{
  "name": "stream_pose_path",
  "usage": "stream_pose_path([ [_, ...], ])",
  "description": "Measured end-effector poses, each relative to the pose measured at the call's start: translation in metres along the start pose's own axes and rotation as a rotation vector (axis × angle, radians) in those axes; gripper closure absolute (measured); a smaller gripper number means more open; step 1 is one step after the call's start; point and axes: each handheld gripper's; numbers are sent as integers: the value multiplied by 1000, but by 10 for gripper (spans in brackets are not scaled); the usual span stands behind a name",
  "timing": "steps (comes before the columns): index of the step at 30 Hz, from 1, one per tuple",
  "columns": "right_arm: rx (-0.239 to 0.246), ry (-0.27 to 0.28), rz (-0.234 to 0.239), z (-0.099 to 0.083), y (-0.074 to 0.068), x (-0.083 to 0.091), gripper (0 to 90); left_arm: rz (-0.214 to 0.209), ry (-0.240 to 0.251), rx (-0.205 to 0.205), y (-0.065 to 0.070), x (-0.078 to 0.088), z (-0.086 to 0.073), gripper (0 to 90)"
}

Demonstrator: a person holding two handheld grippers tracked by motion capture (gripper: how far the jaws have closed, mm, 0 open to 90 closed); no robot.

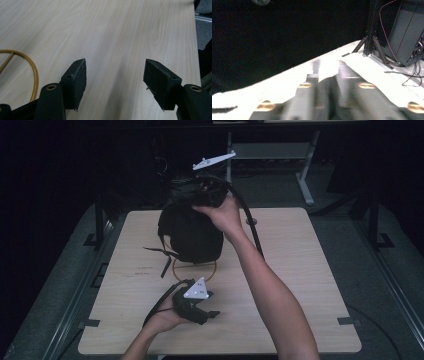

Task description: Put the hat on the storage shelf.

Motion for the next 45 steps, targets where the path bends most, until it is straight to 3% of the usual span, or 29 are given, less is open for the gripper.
stream_pose_path([
  [3,28,-48,-58,-3,-3,-6,520,7,-1,7,0,0,-1,347],
  [7,8,-70,-44,-9,0,-3,437,14,-7,4,0,0,-2,347],
  [13,-5,-62,-45,-17,5,7,381,28,3,9,1,0,-3,346],
  [24,-40,-59,-24,-33,15,33,315,38,-3,27,-3,1,-7,332],
  [29,-32,-72,-23,-41,17,42,292,30,4,42,-4,0,-8,321],
  [45,-60,-93,-18,-59,26,58,258,45,6,52,-4,0,-7,294],
])
Point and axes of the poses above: each handheld gripper's, and its own axes: x roughly backward along the jaws, z roughly out of its top, y roughly to its right, and after that the axes turned 5 degrees about -z, right-handed
